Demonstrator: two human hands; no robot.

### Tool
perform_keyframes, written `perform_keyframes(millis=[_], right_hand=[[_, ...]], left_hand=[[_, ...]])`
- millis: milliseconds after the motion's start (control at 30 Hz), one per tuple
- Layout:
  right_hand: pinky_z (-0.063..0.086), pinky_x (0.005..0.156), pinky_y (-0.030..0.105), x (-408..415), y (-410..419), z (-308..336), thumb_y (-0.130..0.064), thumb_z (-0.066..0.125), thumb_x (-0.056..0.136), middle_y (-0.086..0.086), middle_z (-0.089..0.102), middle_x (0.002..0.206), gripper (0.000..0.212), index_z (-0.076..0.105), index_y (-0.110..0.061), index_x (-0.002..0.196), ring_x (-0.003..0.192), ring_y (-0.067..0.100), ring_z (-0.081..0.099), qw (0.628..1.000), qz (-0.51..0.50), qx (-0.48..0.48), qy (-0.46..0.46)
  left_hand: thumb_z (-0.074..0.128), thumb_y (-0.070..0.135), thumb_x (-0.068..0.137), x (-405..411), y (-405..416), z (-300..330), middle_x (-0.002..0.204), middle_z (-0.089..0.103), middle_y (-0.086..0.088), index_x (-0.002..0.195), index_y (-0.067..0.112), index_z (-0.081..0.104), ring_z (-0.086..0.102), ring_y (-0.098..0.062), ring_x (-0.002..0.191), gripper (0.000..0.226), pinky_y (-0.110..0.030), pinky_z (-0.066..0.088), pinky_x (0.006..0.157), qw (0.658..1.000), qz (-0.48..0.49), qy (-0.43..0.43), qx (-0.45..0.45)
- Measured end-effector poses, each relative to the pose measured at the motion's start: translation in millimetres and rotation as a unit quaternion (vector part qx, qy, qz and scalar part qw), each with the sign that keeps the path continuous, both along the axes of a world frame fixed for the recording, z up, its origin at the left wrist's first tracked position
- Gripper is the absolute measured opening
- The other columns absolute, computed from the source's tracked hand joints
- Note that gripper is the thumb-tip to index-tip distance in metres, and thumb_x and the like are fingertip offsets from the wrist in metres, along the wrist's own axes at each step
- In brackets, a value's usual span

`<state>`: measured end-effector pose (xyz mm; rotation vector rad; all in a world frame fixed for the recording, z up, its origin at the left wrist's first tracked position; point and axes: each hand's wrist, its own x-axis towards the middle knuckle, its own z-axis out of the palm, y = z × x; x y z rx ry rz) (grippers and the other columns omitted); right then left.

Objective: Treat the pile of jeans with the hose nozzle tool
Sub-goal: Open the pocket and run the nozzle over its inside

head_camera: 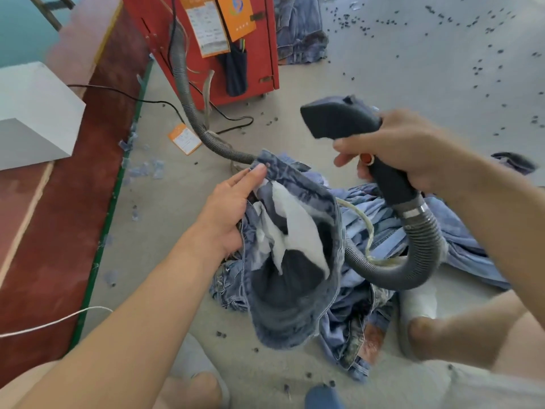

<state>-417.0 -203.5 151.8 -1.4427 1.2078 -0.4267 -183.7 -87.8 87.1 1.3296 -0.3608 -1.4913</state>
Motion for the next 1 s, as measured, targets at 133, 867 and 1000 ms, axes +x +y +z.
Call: perform_keyframes(millis=[133, 867, 1000], right_hand=[[0.058, 0.055, 0.028, -7, 7, -7, -0.036, 0.087, 0.079, 0.011, 0.079, 0.086, 0.029, 0.078, -0.01, 0.088, 0.058, 0.016, 0.067, 0.999, 0.02, -0.018, 0.048], [0.052, 0.05, 0.029, 33, -6, -23, -0.004, 0.077, 0.074, 0.009, 0.06, 0.053, 0.016, 0.066, -0.001, 0.086, 0.041, 0.017, 0.055, 0.986, -0.136, -0.016, 0.097], [0.052, 0.048, 0.03, 33, -27, -22, 0.001, 0.076, 0.072, 0.011, 0.058, 0.056, 0.021, 0.064, 0.0, 0.09, 0.039, 0.017, 0.054, 0.982, -0.172, 0.007, 0.072]], left_hand=[[0.063, 0.031, 0.101, 2, -6, 2, 0.137, 0.061, -0.028, 0.141, 0.0, 0.056, 0.064, -0.045, 0.121, 0.051, -0.061, 0.054, 0.099, 0.998, 0.037, 0.037, 0.033], [0.061, 0.042, 0.099, 7, 3, -33, 0.12, 0.057, -0.006, 0.121, 0.007, 0.056, 0.054, -0.028, 0.117, 0.042, -0.041, 0.042, 0.104, 0.793, 0.102, -0.6, -0.015], [0.064, 0.058, 0.09, -21, 53, -60, 0.109, 0.05, 0.005, 0.113, 0.021, 0.049, 0.05, -0.017, 0.1, 0.047, -0.035, 0.043, 0.089, 0.704, -0.197, -0.625, -0.274]])
